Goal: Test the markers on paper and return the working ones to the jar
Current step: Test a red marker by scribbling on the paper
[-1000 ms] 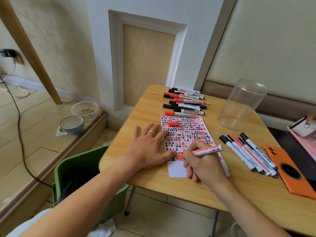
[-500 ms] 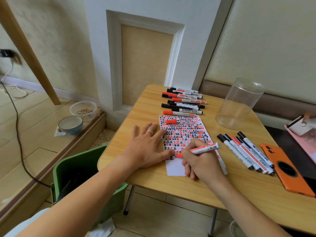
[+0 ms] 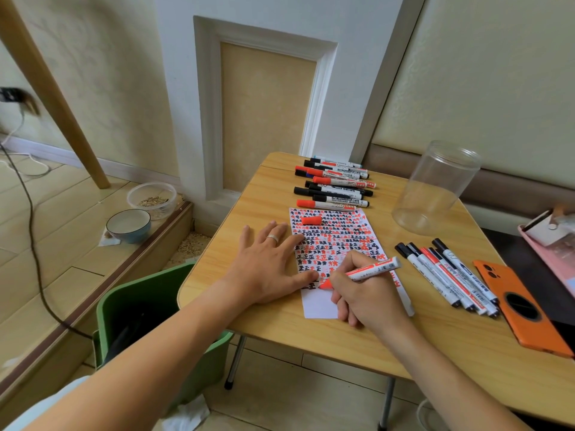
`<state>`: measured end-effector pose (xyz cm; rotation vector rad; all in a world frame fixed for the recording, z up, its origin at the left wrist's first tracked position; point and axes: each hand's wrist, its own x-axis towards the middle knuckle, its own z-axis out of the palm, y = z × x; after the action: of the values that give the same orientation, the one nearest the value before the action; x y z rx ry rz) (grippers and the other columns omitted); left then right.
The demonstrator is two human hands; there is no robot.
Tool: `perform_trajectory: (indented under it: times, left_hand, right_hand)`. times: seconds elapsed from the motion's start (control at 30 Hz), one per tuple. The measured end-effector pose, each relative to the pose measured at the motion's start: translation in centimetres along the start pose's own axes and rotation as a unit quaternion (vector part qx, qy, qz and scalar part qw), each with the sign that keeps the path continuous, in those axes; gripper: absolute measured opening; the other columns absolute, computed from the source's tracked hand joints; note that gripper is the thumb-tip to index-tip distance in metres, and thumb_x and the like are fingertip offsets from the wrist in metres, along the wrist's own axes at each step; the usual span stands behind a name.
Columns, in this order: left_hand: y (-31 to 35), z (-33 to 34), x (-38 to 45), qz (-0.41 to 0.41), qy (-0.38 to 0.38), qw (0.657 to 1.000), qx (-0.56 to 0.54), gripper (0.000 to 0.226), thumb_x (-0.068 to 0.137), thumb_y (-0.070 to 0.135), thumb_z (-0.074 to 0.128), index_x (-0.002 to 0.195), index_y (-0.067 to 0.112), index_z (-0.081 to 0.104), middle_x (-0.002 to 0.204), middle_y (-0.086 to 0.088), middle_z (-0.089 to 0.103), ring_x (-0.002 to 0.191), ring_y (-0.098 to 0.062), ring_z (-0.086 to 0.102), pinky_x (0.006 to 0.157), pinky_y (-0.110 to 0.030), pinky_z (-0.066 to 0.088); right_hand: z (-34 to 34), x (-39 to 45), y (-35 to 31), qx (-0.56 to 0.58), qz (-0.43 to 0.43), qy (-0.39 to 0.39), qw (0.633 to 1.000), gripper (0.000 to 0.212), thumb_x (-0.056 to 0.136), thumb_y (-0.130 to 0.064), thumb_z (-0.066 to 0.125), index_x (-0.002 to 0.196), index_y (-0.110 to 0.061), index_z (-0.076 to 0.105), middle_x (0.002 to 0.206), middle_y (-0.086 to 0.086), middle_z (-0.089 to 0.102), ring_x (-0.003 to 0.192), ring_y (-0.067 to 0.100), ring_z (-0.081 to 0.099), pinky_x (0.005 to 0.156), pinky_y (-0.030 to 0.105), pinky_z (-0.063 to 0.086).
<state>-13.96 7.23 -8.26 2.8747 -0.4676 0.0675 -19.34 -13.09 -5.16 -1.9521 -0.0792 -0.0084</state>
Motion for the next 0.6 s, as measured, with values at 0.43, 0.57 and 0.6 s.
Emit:
perform_trajectory:
  times: [0.43,0.57,0.6]
  left_hand:
    - [0.03,0.02,-0.08,-0.002,0.007,1.000,-0.003,0.105,0.070,0.095,0.008,0.159,0.039,0.017,0.170,0.001,0.013,0.157,-0.018,0.000,0.123,-0.061,-0.003]
    - [0.00,0.02,0.02,-0.001,0.005,1.000,0.000,0.105,0.071,0.095,0.008,0.159,0.039,0.017,0.170,0.001,0.012,0.157,-0.019,0.000,0.123,-0.061,-0.004]
    - [-0.02,0.06,0.03,0.000,0.005,1.000,0.001,0.104,0.071,0.095,0.008,0.159,0.039,0.017,0.170,0.001,0.012,0.157,-0.019,0.000,0.123,-0.061,-0.004]
  right_hand:
    - [0.13,0.17,0.21,0.015,0.000,0.018,1.000,0.018,0.094,-0.005,0.062,0.081,0.000,0.051,0.057,0.021,0.063,0.032,0.024,0.049,0.036,0.023,0.033]
    - [0.08,0.01,0.14,0.013,-0.014,-0.002,1.000,0.018,0.096,-0.007,0.062,0.080,-0.006,0.053,0.061,0.021,0.064,0.035,0.025,0.050,0.038,0.024,0.034]
    - [0.07,-0.01,0.10,0.011,-0.016,-0.006,1.000,0.018,0.097,-0.008,0.062,0.080,-0.006,0.053,0.061,0.021,0.064,0.035,0.023,0.050,0.038,0.024,0.035]
